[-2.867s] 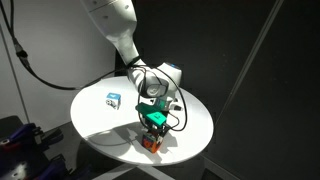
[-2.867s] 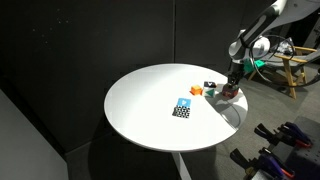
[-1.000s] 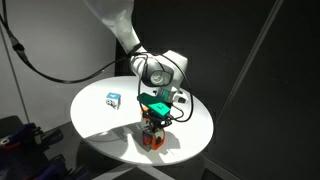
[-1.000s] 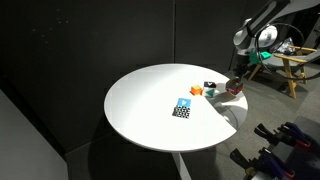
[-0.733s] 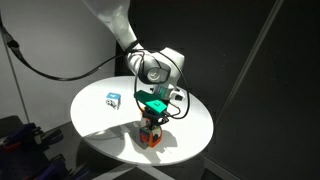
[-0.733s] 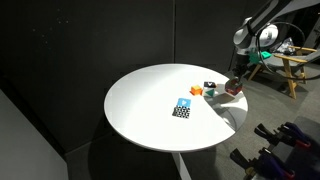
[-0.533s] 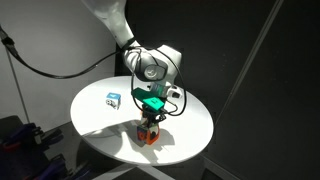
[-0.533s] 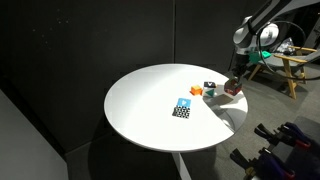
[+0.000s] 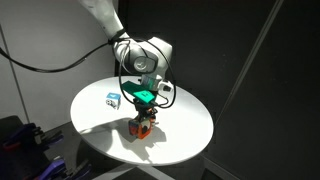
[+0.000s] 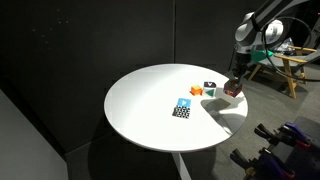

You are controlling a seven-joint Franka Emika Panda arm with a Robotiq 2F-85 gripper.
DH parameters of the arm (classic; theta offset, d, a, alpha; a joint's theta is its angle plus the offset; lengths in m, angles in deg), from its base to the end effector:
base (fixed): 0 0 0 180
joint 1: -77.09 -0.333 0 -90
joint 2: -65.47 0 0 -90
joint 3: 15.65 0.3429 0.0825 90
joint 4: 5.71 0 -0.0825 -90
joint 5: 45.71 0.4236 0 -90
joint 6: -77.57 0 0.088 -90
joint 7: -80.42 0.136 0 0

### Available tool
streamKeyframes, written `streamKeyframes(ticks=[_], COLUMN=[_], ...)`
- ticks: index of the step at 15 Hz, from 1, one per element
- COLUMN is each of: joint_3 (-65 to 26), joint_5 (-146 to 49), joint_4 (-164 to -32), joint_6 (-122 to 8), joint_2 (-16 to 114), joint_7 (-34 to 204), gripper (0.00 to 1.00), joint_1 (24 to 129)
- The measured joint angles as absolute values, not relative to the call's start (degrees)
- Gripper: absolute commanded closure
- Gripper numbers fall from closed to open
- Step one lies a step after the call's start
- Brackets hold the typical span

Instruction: Move the soft orange block to the left

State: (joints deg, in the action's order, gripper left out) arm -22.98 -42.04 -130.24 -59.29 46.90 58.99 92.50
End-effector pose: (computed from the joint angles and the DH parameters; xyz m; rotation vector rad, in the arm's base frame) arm 0.5357 -0.2243 0.1993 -3.0962 0.1045 0.1512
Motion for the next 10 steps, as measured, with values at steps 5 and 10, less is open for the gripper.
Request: streamKeyframes(ticks=[5,10], joint_3=[-22.5,-21.2], joint_5=[-42.0,-42.5], joint_4=[-134.9,-138.4], joint_6=[-59.3,-59.3], joint_2=[50.6,53.4], joint_7=[59.0,58.2], gripper=[0.98,0.98], joint_1=[90.0,87.7])
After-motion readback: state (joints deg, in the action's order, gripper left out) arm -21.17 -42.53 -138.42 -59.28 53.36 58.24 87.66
